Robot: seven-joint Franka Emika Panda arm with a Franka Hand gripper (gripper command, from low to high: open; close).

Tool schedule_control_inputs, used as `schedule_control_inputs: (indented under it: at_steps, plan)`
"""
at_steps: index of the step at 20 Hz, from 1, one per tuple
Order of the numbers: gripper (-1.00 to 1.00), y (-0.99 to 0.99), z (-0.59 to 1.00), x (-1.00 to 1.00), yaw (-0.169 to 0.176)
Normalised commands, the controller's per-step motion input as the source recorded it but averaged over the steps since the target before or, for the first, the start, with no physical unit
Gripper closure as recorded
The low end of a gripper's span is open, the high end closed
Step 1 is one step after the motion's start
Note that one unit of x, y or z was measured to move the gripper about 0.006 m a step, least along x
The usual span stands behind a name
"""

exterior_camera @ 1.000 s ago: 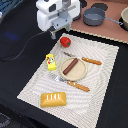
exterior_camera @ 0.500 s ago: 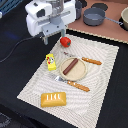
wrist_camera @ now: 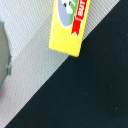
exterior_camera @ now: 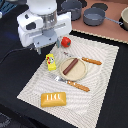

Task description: Interact with the objects in diverse but meaningful ways.

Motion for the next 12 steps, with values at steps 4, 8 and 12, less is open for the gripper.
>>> schedule_control_inputs:
  at_steps: [4, 8, 12]
  plan:
    - [-1.0, -0.2, -0.38, 0.15, -0.01]
    - [-1.0, -0.22, -0.39, 0.08, -0.001]
    - [-1.0, -0.2, -0.39, 0.06, 0.0]
